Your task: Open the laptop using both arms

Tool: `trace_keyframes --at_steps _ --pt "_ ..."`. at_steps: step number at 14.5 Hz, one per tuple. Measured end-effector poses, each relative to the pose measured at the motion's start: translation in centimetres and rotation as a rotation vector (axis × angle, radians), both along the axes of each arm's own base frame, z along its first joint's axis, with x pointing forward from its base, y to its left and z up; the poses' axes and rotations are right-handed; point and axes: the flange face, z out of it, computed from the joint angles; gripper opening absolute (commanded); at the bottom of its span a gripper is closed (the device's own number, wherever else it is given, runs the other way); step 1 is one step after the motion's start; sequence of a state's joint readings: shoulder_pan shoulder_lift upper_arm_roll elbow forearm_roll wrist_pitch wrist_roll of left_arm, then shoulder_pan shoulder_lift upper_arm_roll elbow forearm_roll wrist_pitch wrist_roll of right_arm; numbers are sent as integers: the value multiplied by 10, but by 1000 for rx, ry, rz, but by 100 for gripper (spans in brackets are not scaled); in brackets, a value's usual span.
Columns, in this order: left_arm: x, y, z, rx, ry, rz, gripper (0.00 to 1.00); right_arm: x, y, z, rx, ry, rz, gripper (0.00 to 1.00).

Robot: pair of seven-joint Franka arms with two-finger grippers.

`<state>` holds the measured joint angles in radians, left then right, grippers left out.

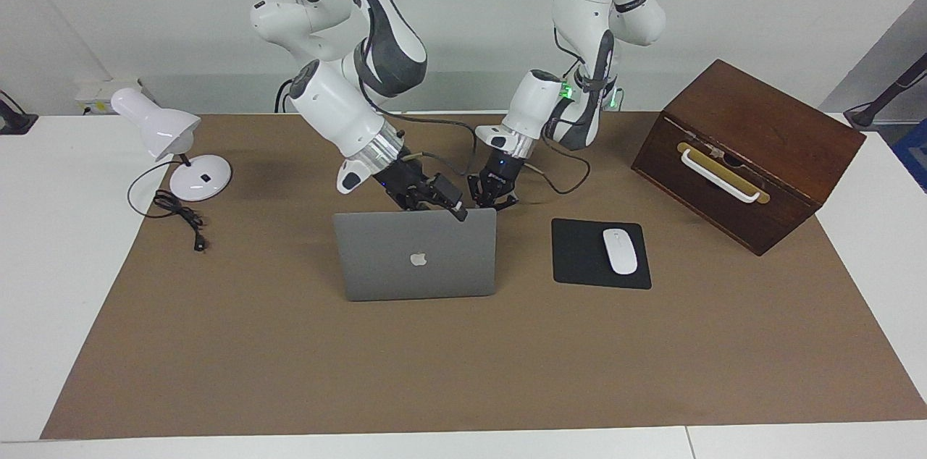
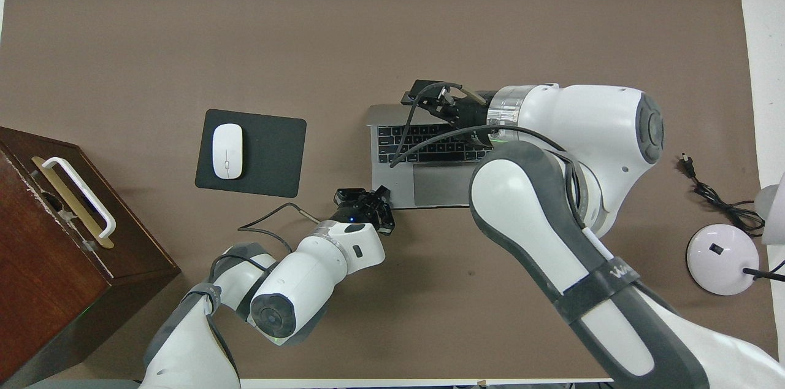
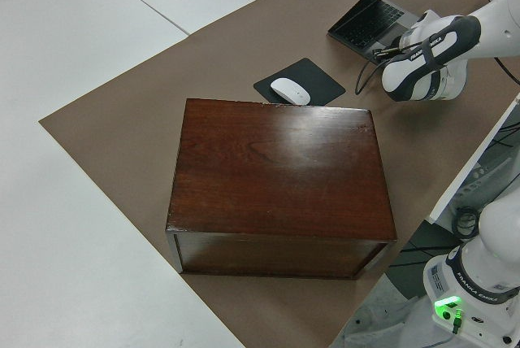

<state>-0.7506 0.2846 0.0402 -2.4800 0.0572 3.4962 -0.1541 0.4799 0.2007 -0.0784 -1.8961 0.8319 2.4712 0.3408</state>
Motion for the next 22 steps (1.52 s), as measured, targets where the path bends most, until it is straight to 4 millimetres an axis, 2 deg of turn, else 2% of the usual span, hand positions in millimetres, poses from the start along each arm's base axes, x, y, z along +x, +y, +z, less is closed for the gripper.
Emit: trace_keyframes --at_steps 7,12,14,17,22 --pt "0 0 0 0 0 -1 0 37 -24 22 -46 -17 39 100" --pt "0 0 0 0 -1 -1 0 54 -27 36 -88 -53 66 100" --pt "0 0 0 0 -1 -1 0 63 -34 42 -101 -62 70 100" --pt "0 0 0 0 -1 -1 0 73 -47 42 -127 -65 67 100" --pt "0 0 0 0 -1 -1 0 77 -53 40 -179 -77 79 100"
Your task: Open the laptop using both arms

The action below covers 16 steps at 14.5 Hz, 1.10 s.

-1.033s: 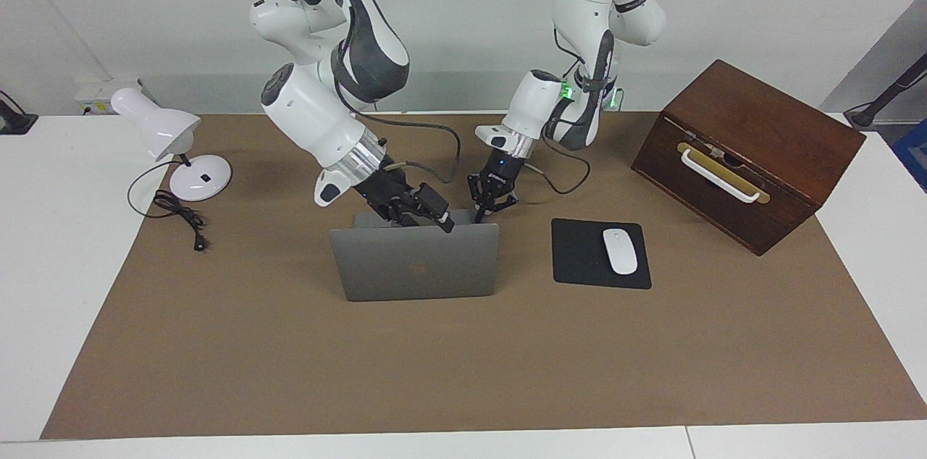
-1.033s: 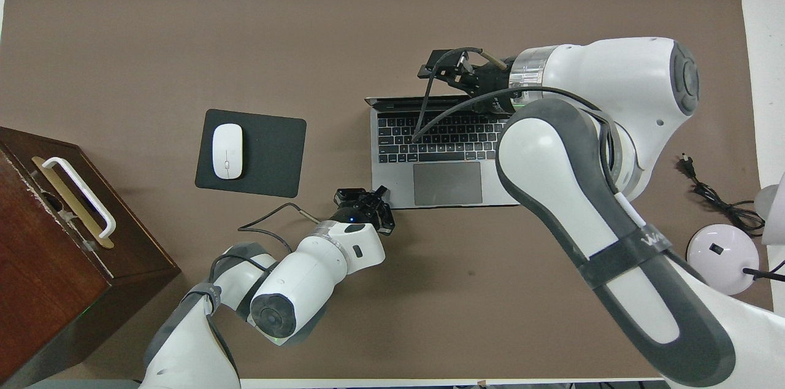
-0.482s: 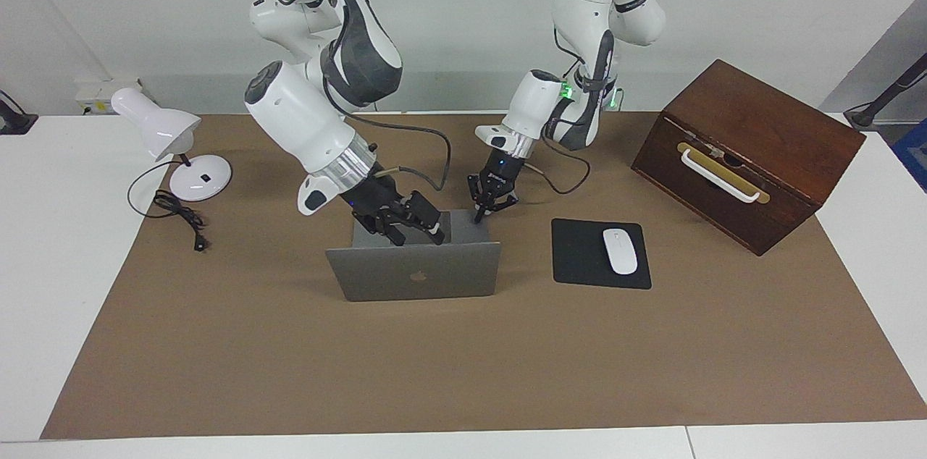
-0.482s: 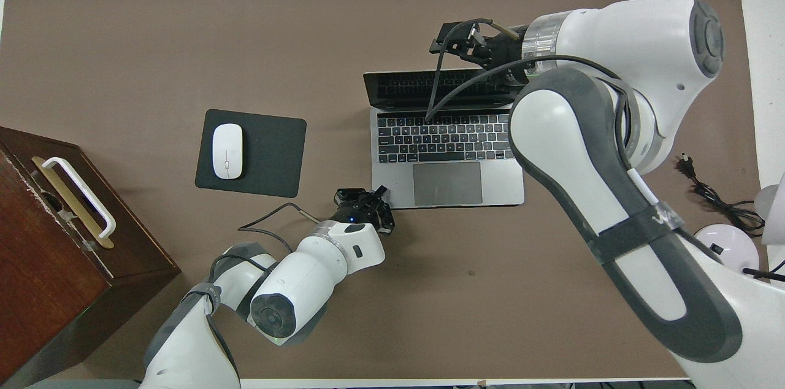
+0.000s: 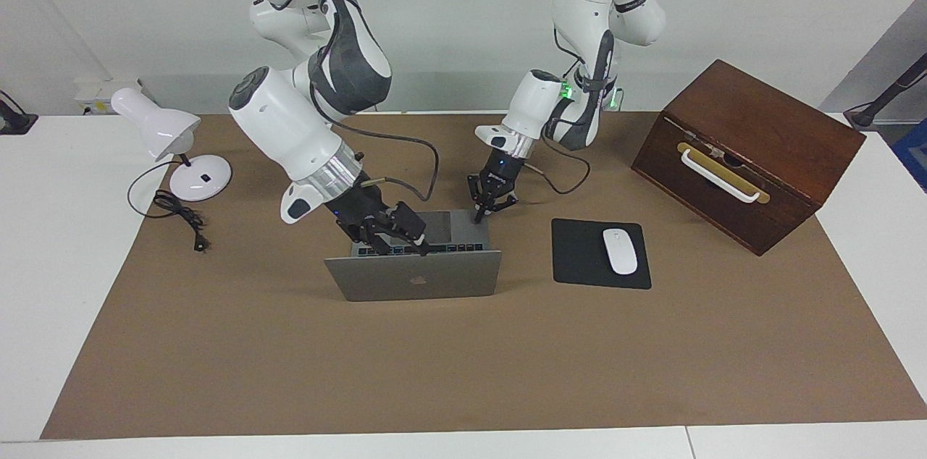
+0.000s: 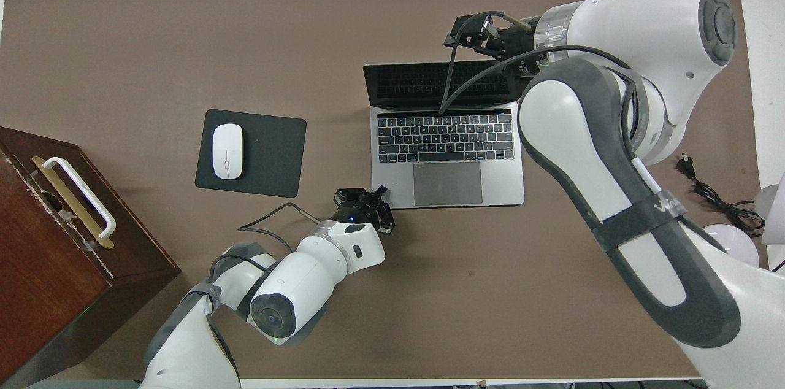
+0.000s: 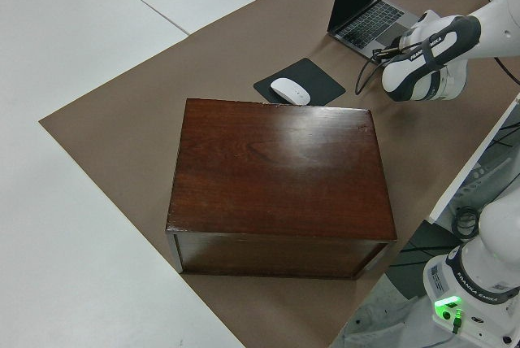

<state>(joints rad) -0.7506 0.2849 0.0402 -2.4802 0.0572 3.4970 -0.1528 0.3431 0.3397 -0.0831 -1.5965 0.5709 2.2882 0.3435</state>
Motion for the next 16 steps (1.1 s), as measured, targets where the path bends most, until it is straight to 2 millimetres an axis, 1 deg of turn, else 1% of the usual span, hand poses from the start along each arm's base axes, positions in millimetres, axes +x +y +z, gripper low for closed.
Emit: trace_keyframes --at_steps 2,6,8,13,16 --pt "0 0 0 0 0 0 0 3 -7 2 -46 -7 15 100" --pt "0 0 0 0 0 0 0 6 -31 6 -75 41 59 100" --pt "0 0 0 0 0 0 0 6 -39 8 -101 60 88 100" --pt "0 0 0 0 0 0 0 6 -59 27 -185 93 143 100" --pt "0 0 0 0 0 0 0 3 -79 33 -256 108 200 100"
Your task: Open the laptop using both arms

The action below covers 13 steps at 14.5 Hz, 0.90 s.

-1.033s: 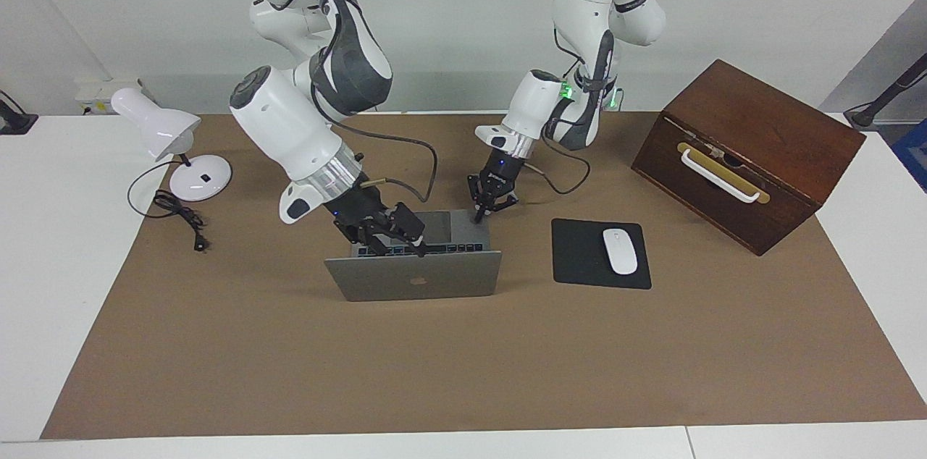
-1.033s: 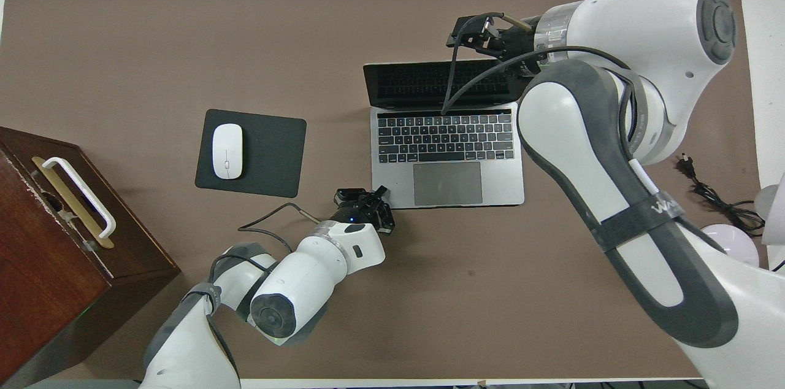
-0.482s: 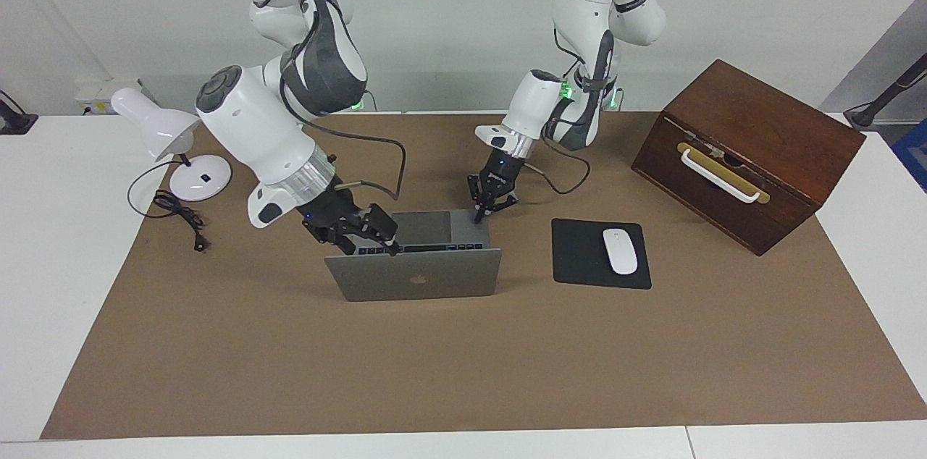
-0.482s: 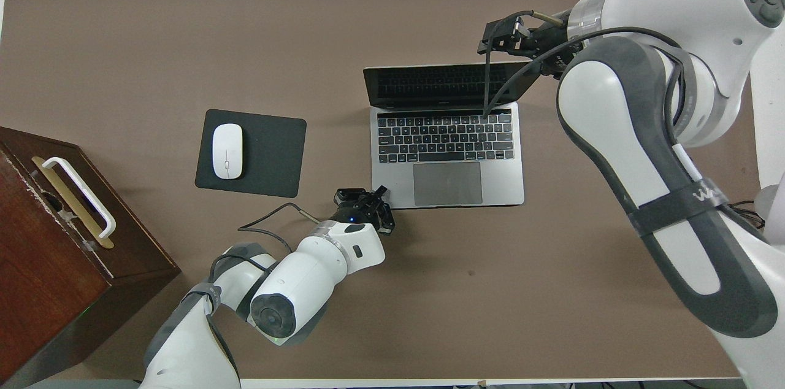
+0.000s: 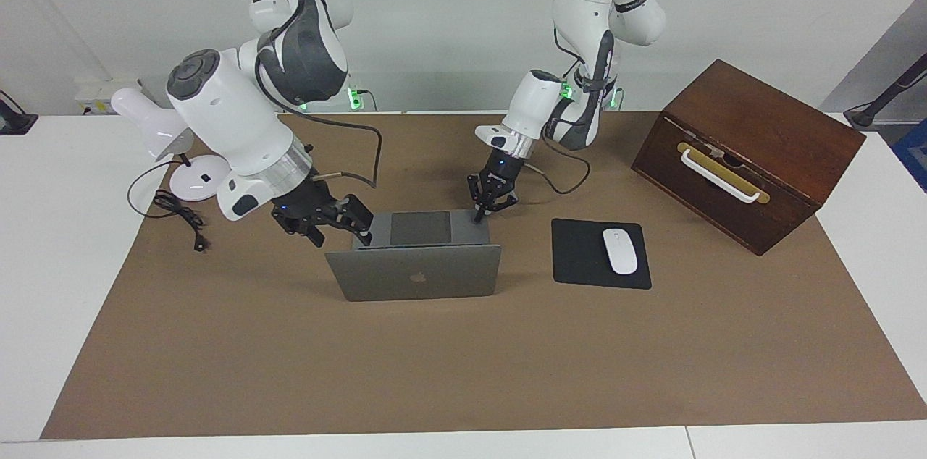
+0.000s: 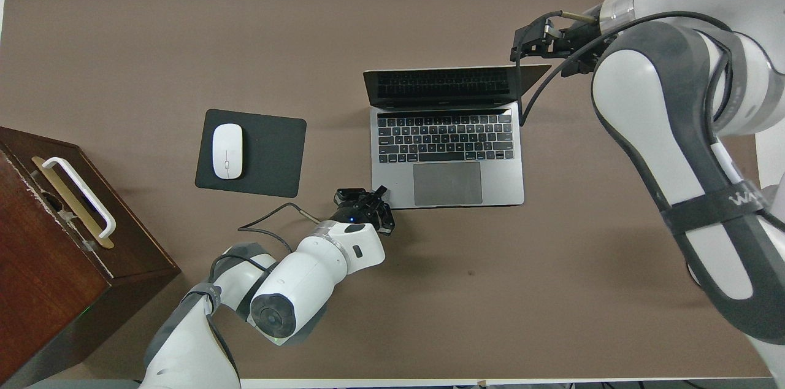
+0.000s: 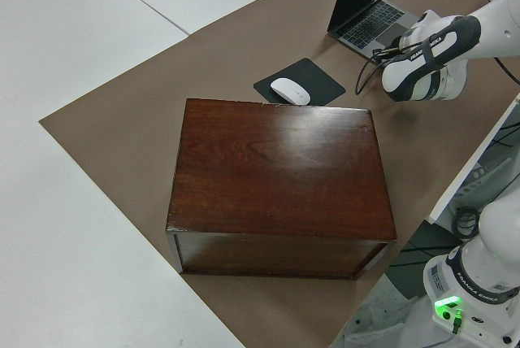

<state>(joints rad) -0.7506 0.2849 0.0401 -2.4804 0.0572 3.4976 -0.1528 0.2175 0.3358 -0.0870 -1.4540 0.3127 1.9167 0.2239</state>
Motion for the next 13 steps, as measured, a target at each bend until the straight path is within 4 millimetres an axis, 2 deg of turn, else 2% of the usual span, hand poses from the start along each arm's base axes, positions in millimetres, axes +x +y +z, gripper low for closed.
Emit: trace_keyframes --at_steps 3,5,7,10,12,13 --pt "0 0 0 -6 5 8 0 -6 -30 10 -100 7 72 100" --pt "0 0 0 -24 20 35 0 -13 -57 22 -166 13 115 100" --pt "0 0 0 -39 33 58 0 -21 -91 42 -239 -1 159 100" --pt "1 0 1 -63 52 92 0 -39 -161 70 -279 -36 198 100" --pt "2 -1 2 -78 61 110 0 -57 -198 75 -281 -39 185 100" --pt "2 -2 4 -87 63 117 0 -63 -204 71 -282 -50 175 100"
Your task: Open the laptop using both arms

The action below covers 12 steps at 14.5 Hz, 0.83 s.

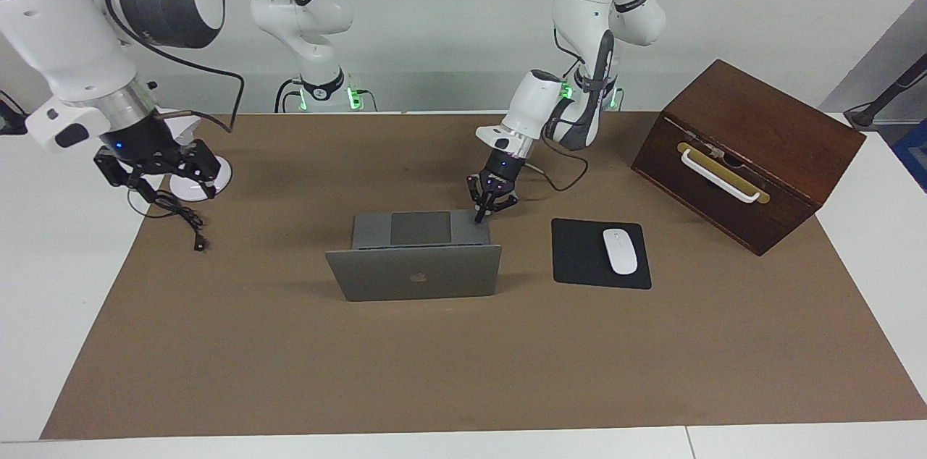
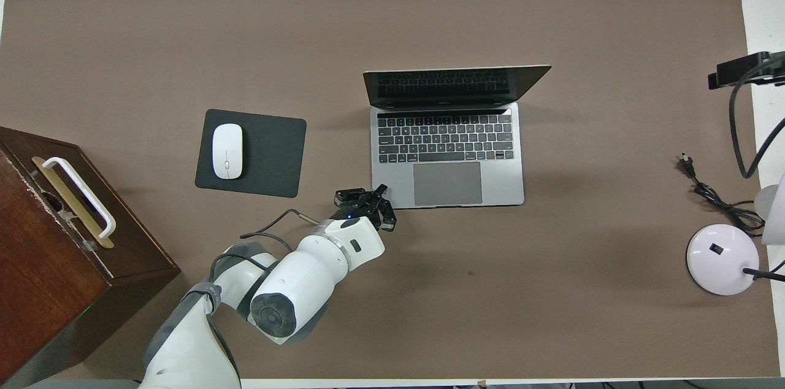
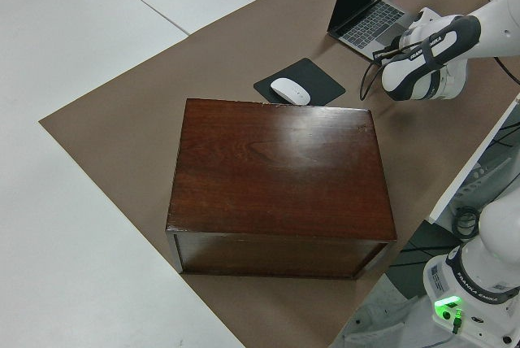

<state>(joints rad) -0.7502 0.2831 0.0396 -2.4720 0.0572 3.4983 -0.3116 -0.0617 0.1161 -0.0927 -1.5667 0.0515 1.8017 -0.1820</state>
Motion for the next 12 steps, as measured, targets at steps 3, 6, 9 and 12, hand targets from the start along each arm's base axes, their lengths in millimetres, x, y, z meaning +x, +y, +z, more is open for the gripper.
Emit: trace_keyframes --at_steps 3,6,9,12 --pt "2 -2 10 -8 12 16 0 -14 11 -29 1 -41 2 100" --pt "3 -3 28 13 38 24 0 -19 43 -33 11 -50 7 100" --pt "4 -1 47 47 75 32 0 -21 60 -22 16 -48 18 100" --pt "4 4 72 101 130 46 0 -24 55 -10 18 -23 10 100"
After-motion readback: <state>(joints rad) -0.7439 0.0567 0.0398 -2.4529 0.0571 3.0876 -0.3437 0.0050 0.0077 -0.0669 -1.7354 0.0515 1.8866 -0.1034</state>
